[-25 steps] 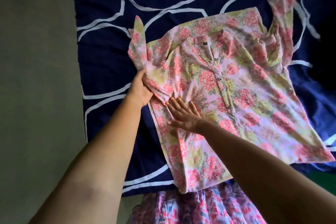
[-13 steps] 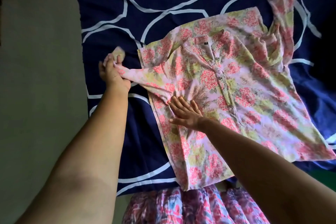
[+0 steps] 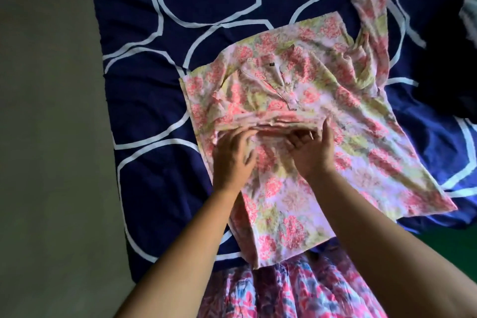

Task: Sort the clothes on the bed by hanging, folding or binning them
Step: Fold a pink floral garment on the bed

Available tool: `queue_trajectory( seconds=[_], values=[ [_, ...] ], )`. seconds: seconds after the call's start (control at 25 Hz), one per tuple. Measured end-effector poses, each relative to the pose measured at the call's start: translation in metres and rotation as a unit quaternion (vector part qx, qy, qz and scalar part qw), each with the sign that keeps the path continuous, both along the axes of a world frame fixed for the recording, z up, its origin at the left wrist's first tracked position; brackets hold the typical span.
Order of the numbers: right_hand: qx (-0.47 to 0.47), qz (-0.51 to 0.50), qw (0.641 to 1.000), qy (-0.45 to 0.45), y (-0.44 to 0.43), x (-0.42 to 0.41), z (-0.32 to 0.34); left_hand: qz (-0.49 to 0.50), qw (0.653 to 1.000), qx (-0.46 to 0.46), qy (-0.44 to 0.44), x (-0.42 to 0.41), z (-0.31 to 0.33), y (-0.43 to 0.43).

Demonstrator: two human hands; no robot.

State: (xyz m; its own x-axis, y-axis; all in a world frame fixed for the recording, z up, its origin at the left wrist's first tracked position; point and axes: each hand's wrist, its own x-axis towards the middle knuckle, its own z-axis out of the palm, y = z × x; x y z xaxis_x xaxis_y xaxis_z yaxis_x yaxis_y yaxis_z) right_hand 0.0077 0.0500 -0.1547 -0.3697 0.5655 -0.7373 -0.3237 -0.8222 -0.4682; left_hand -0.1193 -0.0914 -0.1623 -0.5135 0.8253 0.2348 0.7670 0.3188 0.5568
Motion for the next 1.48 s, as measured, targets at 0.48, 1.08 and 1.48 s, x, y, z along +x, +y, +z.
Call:
queue_trajectory(
  seconds=[0.48, 1.08, 1.48],
  values=[
    [0.183, 0.094, 0.952, -0.225, 0.037, 0.015, 0.014, 0.319, 0.937, -0.118, -0.082, -0.019, -0.002, 0.009],
    [0.216, 0.134, 0.835, -0.488, 0.018, 0.036, -0.006, 0.491, 0.668, 0.065, -0.556, 0.028, 0.011, 0.037],
    [0.342, 0.105, 0.845, -0.398, 0.011, 0.035, 0.011, 0.473, 0.527, 0.164, -0.686, -0.001, 0.030, 0.065]
  ],
)
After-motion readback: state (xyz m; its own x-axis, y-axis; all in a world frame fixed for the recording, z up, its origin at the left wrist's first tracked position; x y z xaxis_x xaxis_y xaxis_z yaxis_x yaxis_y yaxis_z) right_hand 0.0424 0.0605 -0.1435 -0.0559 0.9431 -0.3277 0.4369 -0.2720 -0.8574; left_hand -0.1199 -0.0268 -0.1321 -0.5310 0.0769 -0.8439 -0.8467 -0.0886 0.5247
